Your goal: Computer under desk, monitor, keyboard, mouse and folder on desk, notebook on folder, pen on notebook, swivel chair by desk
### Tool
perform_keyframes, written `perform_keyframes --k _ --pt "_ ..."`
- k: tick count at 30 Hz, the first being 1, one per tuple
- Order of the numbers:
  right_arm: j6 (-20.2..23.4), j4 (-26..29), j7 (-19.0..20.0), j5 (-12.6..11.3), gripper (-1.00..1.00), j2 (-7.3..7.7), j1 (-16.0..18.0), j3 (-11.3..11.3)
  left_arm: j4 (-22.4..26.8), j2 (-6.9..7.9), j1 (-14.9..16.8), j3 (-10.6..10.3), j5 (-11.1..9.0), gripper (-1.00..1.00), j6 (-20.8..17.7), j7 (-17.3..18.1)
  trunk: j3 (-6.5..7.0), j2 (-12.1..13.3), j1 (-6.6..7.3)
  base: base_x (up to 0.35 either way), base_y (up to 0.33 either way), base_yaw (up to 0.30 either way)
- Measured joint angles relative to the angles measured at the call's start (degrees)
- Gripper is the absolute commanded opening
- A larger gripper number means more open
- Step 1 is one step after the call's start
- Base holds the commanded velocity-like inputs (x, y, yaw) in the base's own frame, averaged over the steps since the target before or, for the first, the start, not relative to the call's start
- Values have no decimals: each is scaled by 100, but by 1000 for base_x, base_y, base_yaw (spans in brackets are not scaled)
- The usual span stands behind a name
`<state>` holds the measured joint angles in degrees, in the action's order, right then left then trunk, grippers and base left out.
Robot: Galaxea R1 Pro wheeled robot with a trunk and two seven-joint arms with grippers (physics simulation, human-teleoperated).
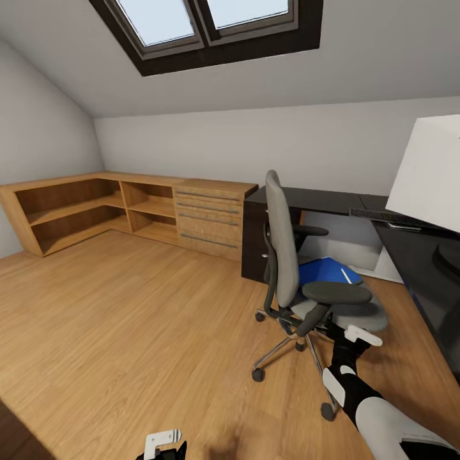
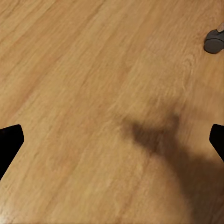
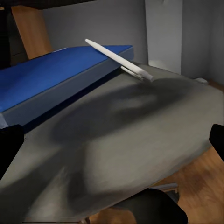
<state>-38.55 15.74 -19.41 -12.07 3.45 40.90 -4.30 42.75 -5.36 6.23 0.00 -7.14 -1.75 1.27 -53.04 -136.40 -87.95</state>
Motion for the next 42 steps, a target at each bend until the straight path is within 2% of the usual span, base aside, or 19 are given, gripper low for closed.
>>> perform_keyframes --k 9,42 --pt "-6 8 -10 -21 100 -102 1 -10 1 0 0 0 0 100 0 0 0 0 0 0 0 67" --pt "-5 -1 -2 -17 100 -108 1 -8 -7 -8 -1 -5 0 100 0 0 0 0 0 0 0 188"
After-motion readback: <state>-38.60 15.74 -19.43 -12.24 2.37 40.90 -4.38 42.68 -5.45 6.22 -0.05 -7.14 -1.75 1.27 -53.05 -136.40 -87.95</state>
